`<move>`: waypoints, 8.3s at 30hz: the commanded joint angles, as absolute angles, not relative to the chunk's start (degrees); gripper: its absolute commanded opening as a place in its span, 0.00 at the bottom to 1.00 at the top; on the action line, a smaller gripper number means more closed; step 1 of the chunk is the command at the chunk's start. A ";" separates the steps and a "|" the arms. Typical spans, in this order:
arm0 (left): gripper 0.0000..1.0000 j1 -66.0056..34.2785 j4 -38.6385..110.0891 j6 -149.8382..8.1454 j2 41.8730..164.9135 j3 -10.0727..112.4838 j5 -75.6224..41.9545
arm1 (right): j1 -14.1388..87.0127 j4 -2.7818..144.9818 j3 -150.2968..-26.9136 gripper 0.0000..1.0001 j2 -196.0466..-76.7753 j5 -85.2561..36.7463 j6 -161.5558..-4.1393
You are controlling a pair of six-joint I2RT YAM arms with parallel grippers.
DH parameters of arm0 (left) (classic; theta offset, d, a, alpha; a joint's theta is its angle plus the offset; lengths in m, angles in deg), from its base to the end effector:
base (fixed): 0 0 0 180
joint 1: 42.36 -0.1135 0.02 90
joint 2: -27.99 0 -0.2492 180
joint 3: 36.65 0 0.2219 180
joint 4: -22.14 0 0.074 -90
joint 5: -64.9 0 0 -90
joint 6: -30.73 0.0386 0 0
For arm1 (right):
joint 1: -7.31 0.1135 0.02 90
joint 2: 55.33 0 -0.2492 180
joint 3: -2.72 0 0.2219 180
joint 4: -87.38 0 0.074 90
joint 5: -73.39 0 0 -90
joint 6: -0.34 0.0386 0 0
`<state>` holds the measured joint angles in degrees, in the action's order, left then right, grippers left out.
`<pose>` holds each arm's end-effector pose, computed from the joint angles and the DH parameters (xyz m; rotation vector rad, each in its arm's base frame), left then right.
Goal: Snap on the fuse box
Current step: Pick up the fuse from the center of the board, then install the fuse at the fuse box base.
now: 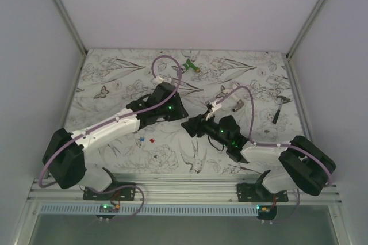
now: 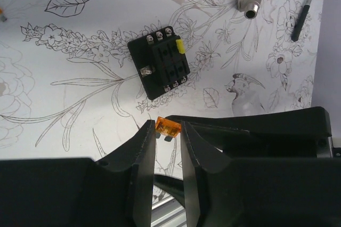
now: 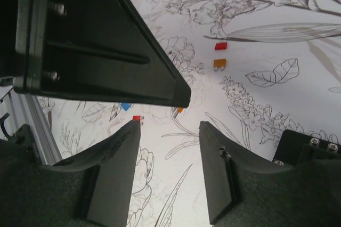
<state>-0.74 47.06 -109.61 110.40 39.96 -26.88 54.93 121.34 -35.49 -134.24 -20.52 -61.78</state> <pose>0.2285 -0.2014 0.2806 -0.1907 2.2395 -0.8953 0.1679 0.1879 0.2001 -0.3622 1.7633 1.0276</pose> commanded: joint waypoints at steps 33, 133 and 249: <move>0.51 -1.03 43.31 -98.35 101.38 36.62 -23.60 | 49.34 111.43 -40.21 0.00 -129.01 -32.14 -72.22; 0.00 -4.59 45.32 -74.28 102.17 32.29 -10.85 | 33.20 71.49 -52.32 0.34 -123.71 -41.16 -79.91; 0.00 -0.20 53.79 -90.51 125.49 50.13 -19.50 | 29.77 90.18 -41.30 0.38 -136.17 -33.38 -53.04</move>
<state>-1.96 52.07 -88.28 122.77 47.57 -17.83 30.42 96.91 -40.00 -139.95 -39.18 -47.34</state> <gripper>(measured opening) 0.035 0.370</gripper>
